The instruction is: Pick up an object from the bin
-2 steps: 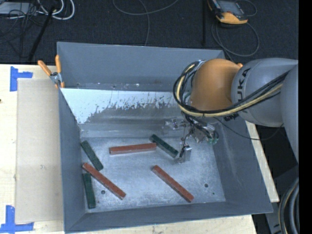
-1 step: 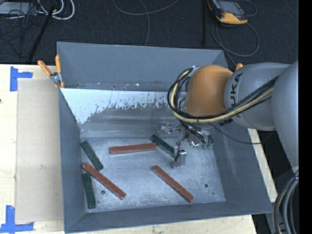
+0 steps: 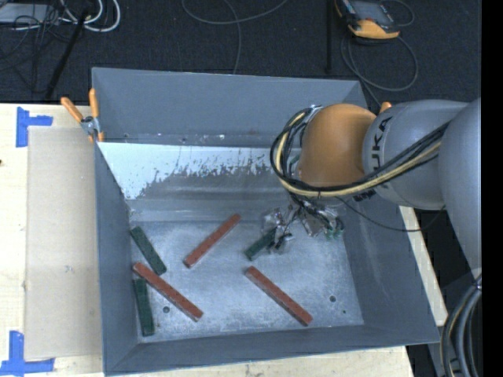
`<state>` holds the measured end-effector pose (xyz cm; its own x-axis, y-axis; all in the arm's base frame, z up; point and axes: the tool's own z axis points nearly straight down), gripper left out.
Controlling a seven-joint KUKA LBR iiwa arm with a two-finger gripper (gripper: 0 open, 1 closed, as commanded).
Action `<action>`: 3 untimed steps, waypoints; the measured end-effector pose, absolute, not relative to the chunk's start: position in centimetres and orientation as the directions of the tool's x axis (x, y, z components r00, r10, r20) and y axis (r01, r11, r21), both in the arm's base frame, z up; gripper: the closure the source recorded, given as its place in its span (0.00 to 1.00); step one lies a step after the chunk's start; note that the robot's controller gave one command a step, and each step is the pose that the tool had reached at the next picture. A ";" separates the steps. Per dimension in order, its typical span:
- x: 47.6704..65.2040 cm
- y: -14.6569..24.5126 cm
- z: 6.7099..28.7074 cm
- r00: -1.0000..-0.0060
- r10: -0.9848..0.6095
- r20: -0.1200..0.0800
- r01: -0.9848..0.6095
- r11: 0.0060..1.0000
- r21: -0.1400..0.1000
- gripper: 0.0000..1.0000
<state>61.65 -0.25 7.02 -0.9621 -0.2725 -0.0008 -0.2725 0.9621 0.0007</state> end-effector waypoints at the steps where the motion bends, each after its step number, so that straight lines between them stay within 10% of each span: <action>1: 61.7 -0.3 7.0 -0.962 -0.272 -0.002 -0.272 0.962 0.001 0.00; 2: 61.7 -0.3 7.0 -0.962 -0.272 -0.002 -0.272 0.962 0.001 1.00; 3: 60.8 1.8 22.8 -0.961 -0.276 -0.010 -0.276 0.961 -0.002 1.00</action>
Offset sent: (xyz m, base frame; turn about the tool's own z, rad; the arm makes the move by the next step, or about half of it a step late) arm 0.0000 0.0000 0.0000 0.0000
